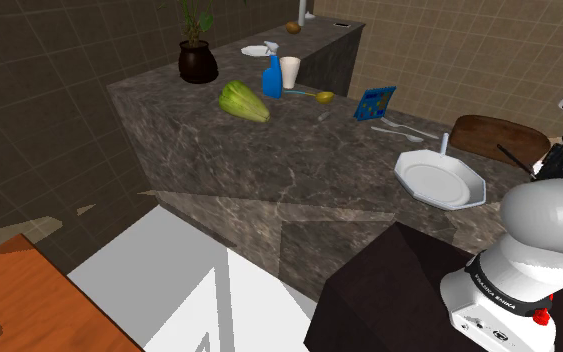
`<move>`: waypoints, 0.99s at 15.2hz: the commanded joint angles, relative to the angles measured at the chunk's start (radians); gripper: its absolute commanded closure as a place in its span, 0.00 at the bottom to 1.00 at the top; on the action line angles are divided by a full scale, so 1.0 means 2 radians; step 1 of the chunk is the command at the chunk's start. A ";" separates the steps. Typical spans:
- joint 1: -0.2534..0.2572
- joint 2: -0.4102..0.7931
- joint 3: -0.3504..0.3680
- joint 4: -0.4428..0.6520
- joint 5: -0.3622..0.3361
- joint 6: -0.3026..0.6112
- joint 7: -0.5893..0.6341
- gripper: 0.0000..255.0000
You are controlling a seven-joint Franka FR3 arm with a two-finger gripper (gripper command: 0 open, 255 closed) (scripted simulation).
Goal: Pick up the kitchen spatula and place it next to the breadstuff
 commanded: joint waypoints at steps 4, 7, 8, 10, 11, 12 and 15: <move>0.003 0.028 -0.030 -0.016 -0.023 0.045 0.003 1.00; 0.007 0.049 -0.049 -0.025 -0.037 0.075 0.004 1.00; 0.009 0.056 -0.056 -0.027 -0.042 0.085 0.005 1.00; 0.013 0.073 -0.071 -0.032 -0.052 0.106 0.006 1.00; 0.016 0.082 -0.078 -0.034 -0.056 0.117 0.007 1.00; 0.019 0.091 -0.086 -0.035 -0.061 0.129 0.008 1.00; 0.031 0.120 -0.111 -0.040 -0.074 0.164 0.010 1.00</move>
